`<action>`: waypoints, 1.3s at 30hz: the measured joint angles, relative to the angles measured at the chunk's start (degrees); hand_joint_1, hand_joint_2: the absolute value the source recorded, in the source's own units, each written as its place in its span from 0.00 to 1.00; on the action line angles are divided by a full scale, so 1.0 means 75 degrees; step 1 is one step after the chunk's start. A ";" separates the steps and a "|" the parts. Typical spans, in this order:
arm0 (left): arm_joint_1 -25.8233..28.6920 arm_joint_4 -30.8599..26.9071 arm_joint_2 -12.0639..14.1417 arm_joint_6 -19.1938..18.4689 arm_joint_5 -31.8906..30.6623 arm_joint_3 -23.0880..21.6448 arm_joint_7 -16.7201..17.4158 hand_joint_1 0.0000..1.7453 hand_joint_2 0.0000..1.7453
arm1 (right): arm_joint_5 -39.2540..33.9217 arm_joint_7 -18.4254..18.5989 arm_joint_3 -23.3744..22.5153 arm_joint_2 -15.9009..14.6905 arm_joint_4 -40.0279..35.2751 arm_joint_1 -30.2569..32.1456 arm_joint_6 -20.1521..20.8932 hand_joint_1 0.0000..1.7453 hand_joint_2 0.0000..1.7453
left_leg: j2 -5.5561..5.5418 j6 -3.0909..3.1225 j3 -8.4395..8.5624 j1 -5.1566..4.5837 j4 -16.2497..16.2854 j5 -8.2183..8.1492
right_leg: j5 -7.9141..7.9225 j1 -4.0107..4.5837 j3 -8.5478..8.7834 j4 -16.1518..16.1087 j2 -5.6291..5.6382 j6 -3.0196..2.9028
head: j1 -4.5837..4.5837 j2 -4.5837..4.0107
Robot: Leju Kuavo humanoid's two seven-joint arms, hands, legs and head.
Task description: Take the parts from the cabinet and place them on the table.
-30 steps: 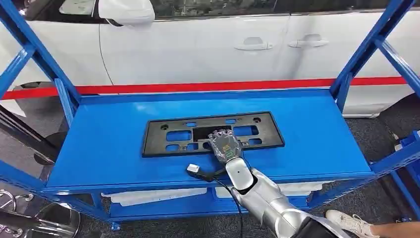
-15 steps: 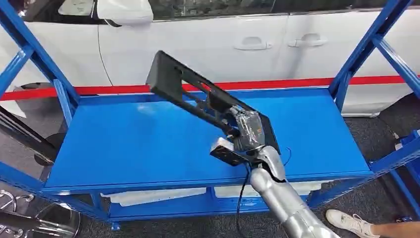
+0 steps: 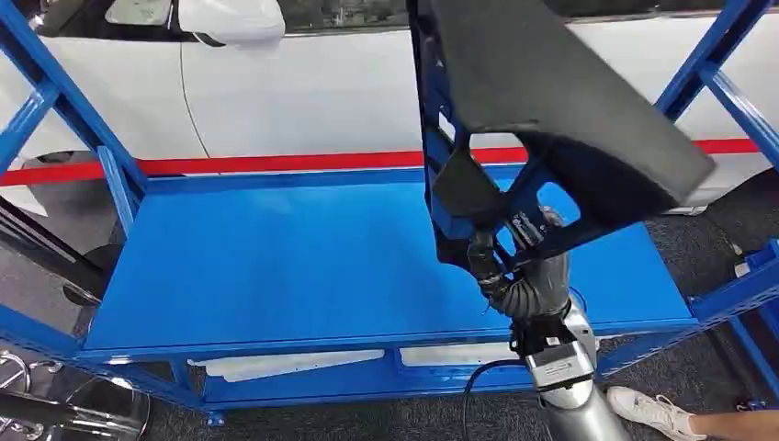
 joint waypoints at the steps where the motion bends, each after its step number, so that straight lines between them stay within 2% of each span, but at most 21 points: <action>1: -0.0004 0.0000 -0.0026 -0.0035 -0.0078 0.0000 -0.0020 0.00 1.00 | -0.0278 -0.0237 -0.0017 -0.0023 -0.0099 0.0035 0.0242 1.00 1.00 | 0.0020 0.0055 0.0029 0.0030 -0.0044 0.0041 | -0.0109 -0.0038 -0.0022 0.0096 0.0012 0.0025 | 0.0000 0.0000; 4: -0.0002 0.0000 -0.0041 -0.0270 -0.0184 -0.0003 -0.0267 0.00 1.00 | -0.1773 -0.0847 0.0104 -0.0052 -0.0869 0.0200 0.1809 1.00 1.00 | 0.0019 0.0131 0.0013 0.0028 -0.0051 0.0044 | -0.1000 -0.0048 -0.0710 0.1624 0.0010 0.0099 | 0.0000 0.0000; 6: 0.0018 0.0000 -0.0052 -0.0396 -0.0058 0.0032 -0.0402 0.00 1.00 | -0.2863 -0.0493 0.0381 -0.0052 -0.1409 0.0307 0.2841 1.00 1.00 | 0.0019 0.0133 0.0014 0.0025 -0.0031 0.0029 | -0.1225 -0.0076 -0.1134 0.2511 0.0008 0.0139 | 0.0000 0.0000; 8: 0.0015 0.0000 -0.0105 -0.0408 0.0058 0.0140 -0.0402 0.00 1.00 | -0.3707 0.0072 0.0719 -0.0052 -0.1658 0.0449 0.3649 1.00 1.00 | 0.0011 0.0115 0.0057 0.0030 -0.0023 0.0020 | -0.0749 -0.0115 -0.0844 0.1922 0.0005 0.0151 | 0.0000 0.0000; 10: 0.0001 0.0000 -0.0178 -0.0387 0.0187 0.0228 -0.0297 0.00 1.00 | -0.3942 0.0366 0.1059 -0.0096 -0.1611 0.0691 0.4290 1.00 1.00 | -0.0023 0.0069 0.0105 0.0042 -0.0015 -0.0010 | -0.0065 -0.0153 -0.0106 0.0471 0.0004 0.0131 | 0.0000 0.0000; 11: 0.0000 0.0000 -0.0189 -0.0361 0.0219 0.0312 -0.0205 0.00 1.00 | -0.3893 0.0432 0.1237 -0.0174 -0.1435 0.0821 0.4611 1.00 1.00 | -0.0034 0.0022 0.0092 0.0006 0.0000 -0.0029 | -0.0119 -0.0145 0.0089 0.0091 0.0016 0.0114 | 0.0000 0.0000; 15: -0.0004 0.0000 -0.0274 -0.0265 0.0195 0.0466 0.0105 0.00 1.00 | -0.3210 0.0286 0.1691 -0.0356 -0.0523 0.1241 0.5082 1.00 1.00 | -0.0045 -0.0170 0.0037 0.0016 0.0010 0.0015 | -0.0049 -0.0082 -0.0020 0.0102 0.0034 -0.0026 | -0.0003 0.0000; 17: -0.0003 0.0000 -0.0300 -0.0268 0.0143 0.0507 0.0148 0.00 1.00 | -0.2963 0.0214 0.1810 -0.0399 -0.0225 0.1276 0.5082 1.00 1.00 | -0.0014 -0.0238 -0.0091 0.0047 0.0298 -0.0342 | 0.0041 -0.0123 -0.0070 0.0039 0.0004 -0.0168 | -0.0003 0.0000; 18: -0.0014 0.0000 -0.0300 -0.0271 0.0108 0.0510 0.0160 0.00 1.00 | -0.2922 0.0199 0.1851 -0.0405 -0.0140 0.1283 0.5082 1.00 1.00 | -0.0010 -0.0255 -0.0301 0.0054 0.0814 -0.0733 | 0.0065 -0.0116 -0.0124 0.0051 -0.0001 -0.0213 | -0.0003 0.0000; 24: -0.0019 0.0000 -0.0300 -0.0271 0.0102 0.0510 0.0160 0.00 1.00 | -0.2919 0.0196 0.1854 -0.0405 -0.0130 0.1284 0.5082 1.00 1.00 | -0.0010 -0.0260 -0.0360 0.0054 0.0965 -0.0826 | 0.0070 -0.0112 -0.0139 0.0055 -0.0003 -0.0221 | -0.0003 0.0000; 26: -0.0023 0.0000 -0.0300 -0.0274 0.0093 0.0516 0.0166 0.00 1.00 | -0.2910 0.0193 0.1868 -0.0411 -0.0087 0.1287 0.5085 1.00 1.00 | -0.0012 -0.0275 -0.0524 0.0053 0.1368 -0.1052 | 0.0084 -0.0104 -0.0177 0.0070 -0.0012 -0.0240 | -0.0003 0.0000; 27: -0.0030 0.0000 -0.0297 -0.0286 0.0090 0.0525 0.0172 0.00 1.00 | -0.2887 0.0176 0.1909 -0.0423 0.0003 0.1291 0.5096 1.00 1.00 | -0.0012 -0.0298 -0.0894 0.0051 0.2379 -0.1494 | 0.0129 -0.0073 -0.0297 0.0121 -0.0027 -0.0266 | -0.0003 0.0000; 28: -0.0029 0.0000 -0.0297 -0.0289 0.0090 0.0527 0.0172 0.00 1.00 | -0.2884 0.0170 0.1924 -0.0428 0.0021 0.1292 0.5099 1.00 1.00 | -0.0012 -0.0298 -0.0921 0.0051 0.2501 -0.1520 | 0.0137 -0.0070 -0.0323 0.0136 -0.0028 -0.0267 | -0.0003 0.0000; 29: -0.0035 0.0000 -0.0297 -0.0294 0.0070 0.0527 0.0181 0.00 1.00 | -0.2843 0.0167 0.1979 -0.0460 0.0126 0.1298 0.5099 1.00 1.00 | -0.0011 -0.0235 -0.0122 0.0045 0.1358 -0.0904 | 0.0227 -0.0058 -0.0416 0.0168 -0.0026 -0.0218 | -0.0003 0.0000; 30: -0.0090 0.0000 -0.0271 -0.0268 0.0006 0.0530 0.0166 0.00 1.00 | -0.2566 0.0126 0.1988 -0.0478 0.0143 0.1252 0.5096 1.00 1.00 | -0.0023 -0.0096 0.0624 -0.0045 -0.0078 -0.0514 | 0.0372 -0.0050 -0.0467 0.0165 -0.0033 -0.0052 | -0.0003 0.0000; 32: -0.0060 0.0000 -0.0224 -0.0274 0.0000 0.0530 0.0146 0.00 1.00 | -0.2511 0.0111 0.2017 -0.0492 0.0143 0.1205 0.5117 1.00 1.00 | -0.0026 -0.0021 0.0590 -0.0073 -0.0071 -0.0421 | 0.0495 -0.0077 -0.0447 0.0080 -0.0028 0.0042 | -0.0003 0.0000; 33: -0.0056 0.0000 -0.0219 -0.0289 0.0000 0.0539 0.0131 0.00 1.00 | -0.2500 0.0094 0.2031 -0.0513 0.0143 0.1169 0.5120 1.00 1.00 | -0.0006 0.0042 0.0546 0.0024 -0.0166 -0.0295 | 0.0472 -0.0049 -0.0495 0.0105 -0.0022 0.0092 | 0.0000 0.0000; 34: -0.0077 0.0000 -0.0213 -0.0291 -0.0009 0.0554 0.0108 0.00 1.00 | -0.2477 0.0054 0.2043 -0.0527 0.0143 0.1153 0.5114 1.00 1.00 | 0.0032 0.0085 0.0500 0.0011 -0.0158 -0.0212 | 0.0213 -0.0085 -0.0579 0.0248 0.0001 0.0119 | 0.0000 0.0000; 35: -0.0084 -0.0003 -0.0204 -0.0291 -0.0026 0.0560 0.0076 0.00 1.00 | -0.2453 0.0003 0.2043 -0.0545 0.0143 0.1132 0.5108 1.00 1.00 | 0.0044 0.0173 0.0407 0.0009 -0.0142 -0.0149 | -0.0283 -0.0094 -0.0744 0.0688 0.0000 0.0130 | 0.0000 0.0000; 37: -0.0075 -0.0003 -0.0184 -0.0297 -0.0073 0.0568 0.0035 0.00 1.00 | -0.2418 -0.0092 0.2049 -0.0571 0.0143 0.1122 0.5076 1.00 1.00 | 0.0065 0.0187 0.0234 -0.0006 -0.0095 -0.0056 | -0.1040 -0.0097 -0.1090 0.1860 0.0000 0.0179 | 0.0000 0.0000; 39: -0.0076 -0.0003 -0.0166 -0.0323 -0.0143 0.0568 0.0009 0.00 1.00 | -0.2383 -0.0163 0.2052 -0.0589 0.0143 0.1121 0.5044 1.00 1.00 | 0.0075 0.0164 0.0052 -0.0007 -0.0041 0.0031 | -0.1150 -0.0104 -0.1157 0.2498 -0.0001 0.0215 | 0.0000 0.0000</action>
